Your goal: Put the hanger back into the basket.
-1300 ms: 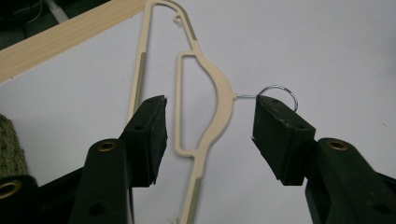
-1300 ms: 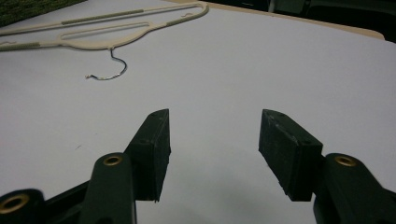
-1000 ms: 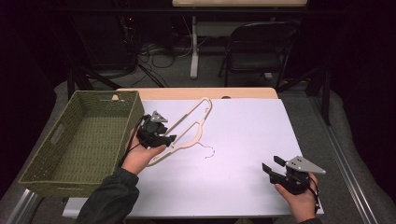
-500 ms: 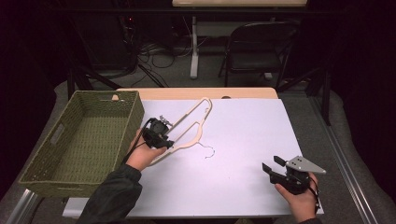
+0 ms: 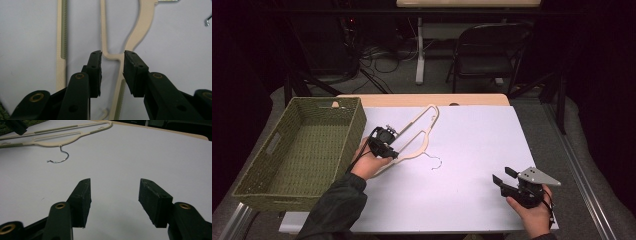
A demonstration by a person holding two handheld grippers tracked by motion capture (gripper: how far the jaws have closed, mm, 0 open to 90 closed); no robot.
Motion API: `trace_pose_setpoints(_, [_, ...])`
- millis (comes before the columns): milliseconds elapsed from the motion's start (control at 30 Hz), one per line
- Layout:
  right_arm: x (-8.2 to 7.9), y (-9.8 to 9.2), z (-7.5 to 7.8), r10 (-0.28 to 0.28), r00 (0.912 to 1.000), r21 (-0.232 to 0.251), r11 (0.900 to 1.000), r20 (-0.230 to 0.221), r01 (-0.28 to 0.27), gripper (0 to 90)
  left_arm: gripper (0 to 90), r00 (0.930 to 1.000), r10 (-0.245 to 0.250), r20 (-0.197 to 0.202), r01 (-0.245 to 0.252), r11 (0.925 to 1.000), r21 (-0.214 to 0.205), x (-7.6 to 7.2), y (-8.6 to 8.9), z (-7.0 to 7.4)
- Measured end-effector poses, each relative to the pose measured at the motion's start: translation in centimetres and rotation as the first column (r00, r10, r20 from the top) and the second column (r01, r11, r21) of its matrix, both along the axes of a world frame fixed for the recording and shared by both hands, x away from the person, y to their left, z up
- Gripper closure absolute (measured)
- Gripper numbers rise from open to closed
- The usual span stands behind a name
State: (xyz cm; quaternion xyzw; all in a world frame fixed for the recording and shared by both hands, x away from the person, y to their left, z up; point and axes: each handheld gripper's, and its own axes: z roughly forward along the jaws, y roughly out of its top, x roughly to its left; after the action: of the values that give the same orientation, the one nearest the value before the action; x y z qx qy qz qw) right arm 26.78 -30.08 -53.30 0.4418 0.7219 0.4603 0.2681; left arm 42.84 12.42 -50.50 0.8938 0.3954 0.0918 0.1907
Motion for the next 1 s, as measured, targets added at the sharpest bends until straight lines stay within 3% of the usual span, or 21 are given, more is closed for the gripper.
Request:
trace_pose_setpoints(100, [0.0, 0.0, 0.0, -0.003, 1.0000, 0.006, 1.0000, -0.003, 0.003, 43.2, 67.5, 0.9999, 0.005, -0.009, -0.005, 1.0000, -0.005, 0.8, -0.5, 0.1])
trace_pose_setpoints(367, [0.0, -0.2, 0.0, 0.000, 1.0000, 0.014, 0.9999, -0.003, 0.000, 43.2, 67.3, 0.9989, 0.012, -0.046, -0.010, 0.9988, 0.049, 2.6, -2.0, 0.0])
trace_pose_setpoints(533, [-0.1, -0.3, 0.0, 0.001, 1.0000, 0.016, 0.9999, -0.005, -0.001, 43.3, 67.4, 0.9968, 0.042, -0.068, -0.037, 0.9966, 0.074, 3.6, -2.2, -0.3])
trace_pose_setpoints(1000, [0.0, -0.4, 0.0, 0.008, 0.9998, 0.019, 0.9998, -0.017, -0.007, 43.1, 73.8, 0.9896, 0.034, -0.140, -0.022, 0.9956, 0.091, 4.3, -2.3, -1.5])
